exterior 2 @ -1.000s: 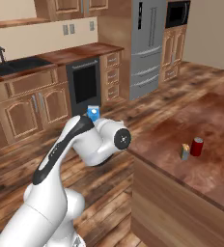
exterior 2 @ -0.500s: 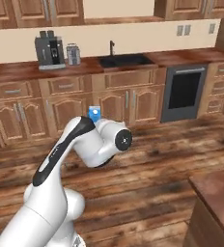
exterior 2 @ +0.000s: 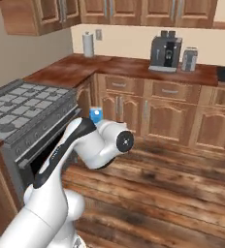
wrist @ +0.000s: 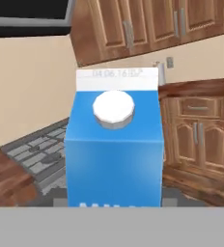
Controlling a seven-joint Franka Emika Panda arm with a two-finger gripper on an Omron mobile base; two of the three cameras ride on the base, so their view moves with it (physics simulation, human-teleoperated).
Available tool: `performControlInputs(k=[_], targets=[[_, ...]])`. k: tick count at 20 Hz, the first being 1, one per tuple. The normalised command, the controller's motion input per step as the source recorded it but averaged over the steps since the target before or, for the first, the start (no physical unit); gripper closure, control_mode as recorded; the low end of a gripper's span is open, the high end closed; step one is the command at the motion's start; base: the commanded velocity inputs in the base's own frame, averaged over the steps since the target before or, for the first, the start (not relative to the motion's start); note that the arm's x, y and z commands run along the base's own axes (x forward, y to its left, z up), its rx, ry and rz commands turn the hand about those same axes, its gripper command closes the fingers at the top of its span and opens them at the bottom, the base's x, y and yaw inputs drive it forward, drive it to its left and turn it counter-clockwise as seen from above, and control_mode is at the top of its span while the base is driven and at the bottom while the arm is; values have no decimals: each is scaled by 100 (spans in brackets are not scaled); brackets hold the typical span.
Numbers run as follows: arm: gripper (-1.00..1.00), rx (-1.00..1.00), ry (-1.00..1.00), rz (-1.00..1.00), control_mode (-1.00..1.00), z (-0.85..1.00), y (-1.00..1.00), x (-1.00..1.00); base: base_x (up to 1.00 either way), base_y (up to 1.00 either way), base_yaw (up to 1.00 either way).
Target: Pick the milk, boxed drink, can from the counter and place them in the open cabinet.
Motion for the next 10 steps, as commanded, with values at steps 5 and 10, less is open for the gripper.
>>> performControlInputs(k=[5,10], targets=[[100,0,0,0,100,0,0,0,-36,0,89],[100,0,0,0,100,0,0,0,-50,0,85]])
